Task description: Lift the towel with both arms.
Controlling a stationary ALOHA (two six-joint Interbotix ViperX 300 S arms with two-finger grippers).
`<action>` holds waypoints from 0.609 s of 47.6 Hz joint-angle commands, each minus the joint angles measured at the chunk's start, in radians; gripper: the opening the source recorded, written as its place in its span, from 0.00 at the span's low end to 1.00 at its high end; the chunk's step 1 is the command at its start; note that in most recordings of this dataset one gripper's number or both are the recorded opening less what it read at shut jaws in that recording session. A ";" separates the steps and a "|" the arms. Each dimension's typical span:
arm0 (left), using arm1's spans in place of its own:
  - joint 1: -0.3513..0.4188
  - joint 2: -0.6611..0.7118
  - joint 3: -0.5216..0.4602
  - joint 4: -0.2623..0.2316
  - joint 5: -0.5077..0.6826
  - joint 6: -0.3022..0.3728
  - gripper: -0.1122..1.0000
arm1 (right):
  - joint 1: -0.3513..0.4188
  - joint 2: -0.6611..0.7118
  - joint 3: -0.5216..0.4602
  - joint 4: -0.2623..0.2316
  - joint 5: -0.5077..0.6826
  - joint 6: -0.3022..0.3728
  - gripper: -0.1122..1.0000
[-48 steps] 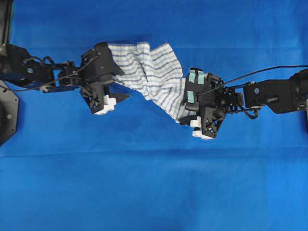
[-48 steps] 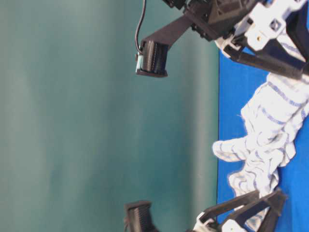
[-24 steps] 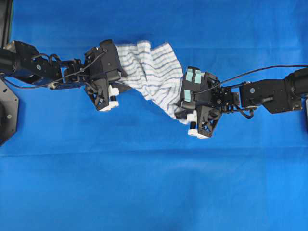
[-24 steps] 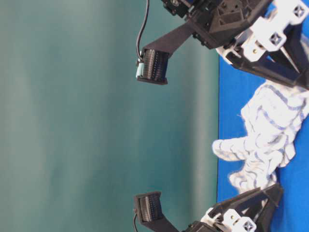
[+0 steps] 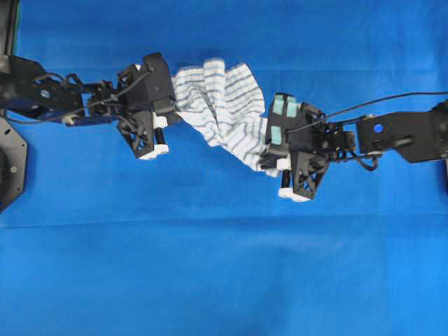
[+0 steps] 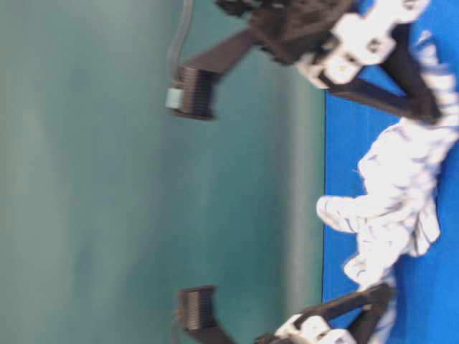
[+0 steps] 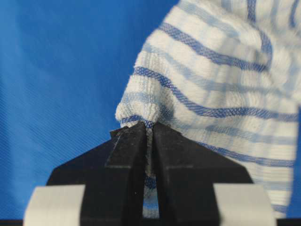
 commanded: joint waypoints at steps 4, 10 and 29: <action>0.003 -0.144 -0.031 -0.002 0.121 -0.003 0.13 | -0.017 -0.135 -0.018 -0.002 0.058 -0.003 0.15; 0.002 -0.261 -0.054 0.000 0.239 -0.006 0.13 | -0.051 -0.239 -0.043 -0.003 0.140 -0.008 0.15; -0.006 -0.583 -0.126 0.000 0.476 -0.006 0.13 | -0.135 -0.468 -0.143 -0.067 0.333 -0.018 0.15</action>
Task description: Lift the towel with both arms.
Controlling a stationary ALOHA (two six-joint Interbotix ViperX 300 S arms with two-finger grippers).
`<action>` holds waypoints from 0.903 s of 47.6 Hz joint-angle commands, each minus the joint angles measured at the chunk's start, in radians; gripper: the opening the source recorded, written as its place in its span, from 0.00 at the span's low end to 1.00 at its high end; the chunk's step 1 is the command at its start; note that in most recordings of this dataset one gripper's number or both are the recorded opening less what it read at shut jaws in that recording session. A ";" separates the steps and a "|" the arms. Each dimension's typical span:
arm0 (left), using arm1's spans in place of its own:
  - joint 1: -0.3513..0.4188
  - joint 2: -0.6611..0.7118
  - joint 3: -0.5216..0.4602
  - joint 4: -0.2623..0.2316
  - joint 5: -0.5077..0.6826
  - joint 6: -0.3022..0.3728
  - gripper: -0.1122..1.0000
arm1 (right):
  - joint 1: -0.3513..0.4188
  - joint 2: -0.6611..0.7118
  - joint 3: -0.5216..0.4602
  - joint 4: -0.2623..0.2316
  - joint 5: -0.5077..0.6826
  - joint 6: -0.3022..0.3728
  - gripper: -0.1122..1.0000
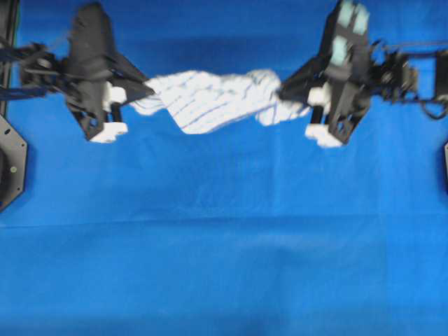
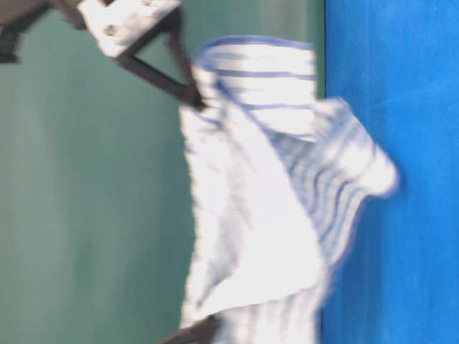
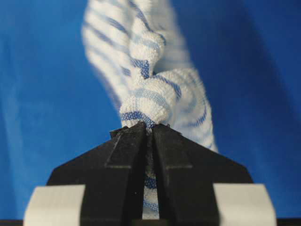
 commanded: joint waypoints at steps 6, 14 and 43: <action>-0.003 -0.132 -0.084 0.000 0.080 -0.002 0.13 | -0.012 -0.095 -0.109 -0.048 0.083 -0.003 0.15; -0.003 -0.195 -0.123 -0.002 0.124 -0.002 0.13 | -0.012 -0.129 -0.172 -0.075 0.141 -0.005 0.15; -0.015 -0.244 -0.209 0.000 0.173 0.000 0.13 | -0.011 -0.184 -0.272 -0.120 0.215 -0.032 0.15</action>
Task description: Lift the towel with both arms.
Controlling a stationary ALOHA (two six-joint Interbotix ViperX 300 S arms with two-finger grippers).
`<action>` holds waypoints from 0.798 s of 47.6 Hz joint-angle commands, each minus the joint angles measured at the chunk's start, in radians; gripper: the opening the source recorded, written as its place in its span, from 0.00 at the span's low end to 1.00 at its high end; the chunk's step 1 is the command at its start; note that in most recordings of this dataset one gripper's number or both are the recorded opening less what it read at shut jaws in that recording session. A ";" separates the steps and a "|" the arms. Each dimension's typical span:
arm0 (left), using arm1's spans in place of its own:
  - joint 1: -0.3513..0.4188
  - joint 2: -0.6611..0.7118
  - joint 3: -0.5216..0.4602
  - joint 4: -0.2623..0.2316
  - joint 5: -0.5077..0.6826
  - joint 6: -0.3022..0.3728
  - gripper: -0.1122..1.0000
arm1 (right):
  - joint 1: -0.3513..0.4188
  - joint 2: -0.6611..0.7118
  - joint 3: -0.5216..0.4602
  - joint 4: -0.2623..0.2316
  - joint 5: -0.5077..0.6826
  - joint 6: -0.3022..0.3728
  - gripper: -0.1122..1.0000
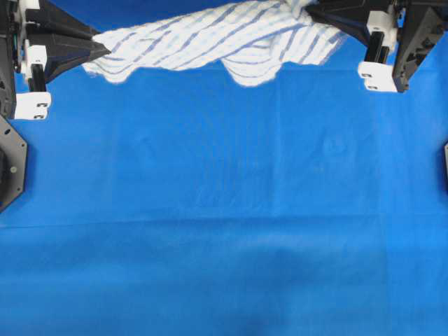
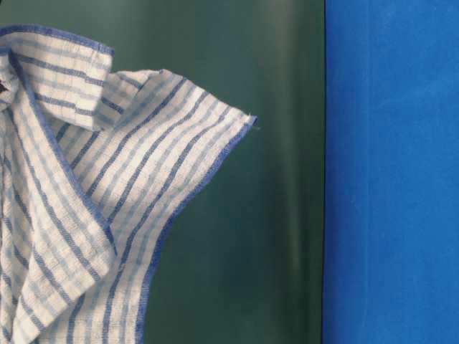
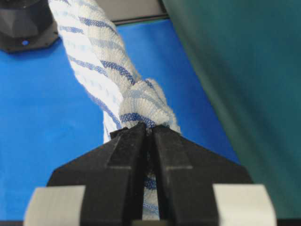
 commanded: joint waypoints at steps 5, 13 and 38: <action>-0.009 0.003 -0.031 0.000 -0.023 -0.002 0.13 | -0.003 -0.005 -0.025 -0.005 0.003 -0.003 0.15; -0.011 0.003 -0.032 0.000 -0.025 0.000 0.13 | -0.003 -0.002 -0.025 -0.005 0.003 -0.015 0.15; -0.031 -0.008 -0.026 0.000 -0.089 0.002 0.86 | -0.005 0.000 -0.014 -0.005 0.003 -0.017 0.72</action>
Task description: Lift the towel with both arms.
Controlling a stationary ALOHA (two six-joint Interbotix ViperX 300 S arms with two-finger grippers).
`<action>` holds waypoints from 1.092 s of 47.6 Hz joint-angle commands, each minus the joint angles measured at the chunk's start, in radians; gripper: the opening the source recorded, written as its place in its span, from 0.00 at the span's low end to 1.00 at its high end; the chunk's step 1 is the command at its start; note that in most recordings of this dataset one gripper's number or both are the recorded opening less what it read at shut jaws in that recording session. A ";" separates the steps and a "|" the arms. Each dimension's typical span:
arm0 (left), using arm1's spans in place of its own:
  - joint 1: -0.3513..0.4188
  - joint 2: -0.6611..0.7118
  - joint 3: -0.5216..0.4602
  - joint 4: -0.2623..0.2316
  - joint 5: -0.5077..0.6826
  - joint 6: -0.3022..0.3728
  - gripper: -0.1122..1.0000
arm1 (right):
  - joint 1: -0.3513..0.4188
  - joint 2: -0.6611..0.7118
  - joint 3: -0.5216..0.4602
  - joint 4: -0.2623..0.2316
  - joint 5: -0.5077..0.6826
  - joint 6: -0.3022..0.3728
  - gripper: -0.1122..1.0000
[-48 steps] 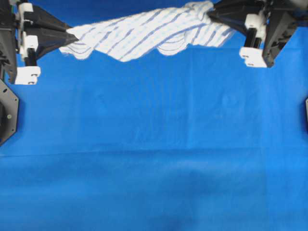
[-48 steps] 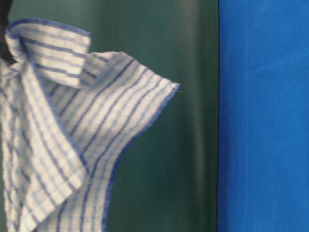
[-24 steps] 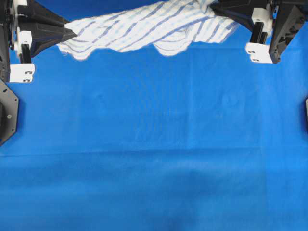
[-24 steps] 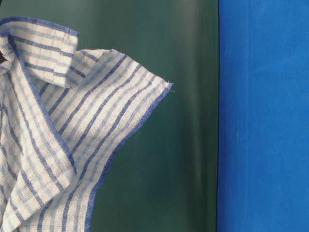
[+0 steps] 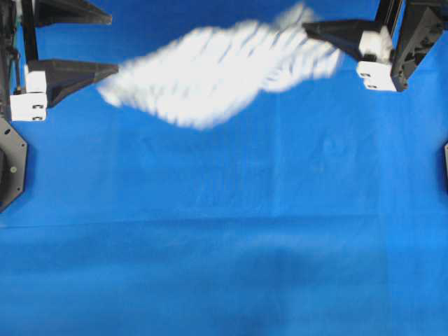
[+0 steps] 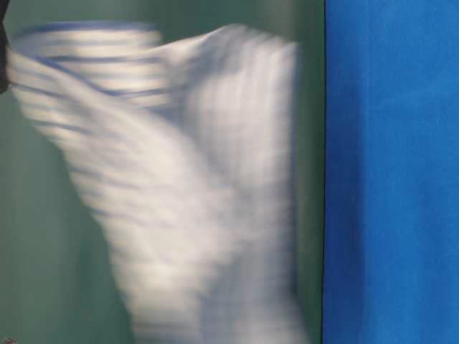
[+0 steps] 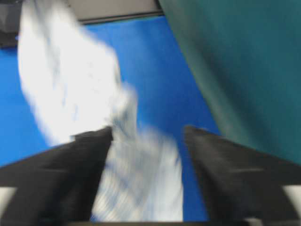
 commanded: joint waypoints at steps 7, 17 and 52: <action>-0.005 -0.003 -0.017 0.000 -0.009 -0.002 0.92 | -0.002 -0.005 -0.012 -0.003 -0.003 0.003 0.70; -0.026 0.003 -0.015 0.000 -0.009 -0.002 0.92 | -0.002 -0.005 -0.006 -0.002 0.005 0.011 0.70; -0.161 0.477 0.173 0.000 -0.362 -0.008 0.92 | 0.084 0.172 0.342 0.012 -0.167 0.144 0.70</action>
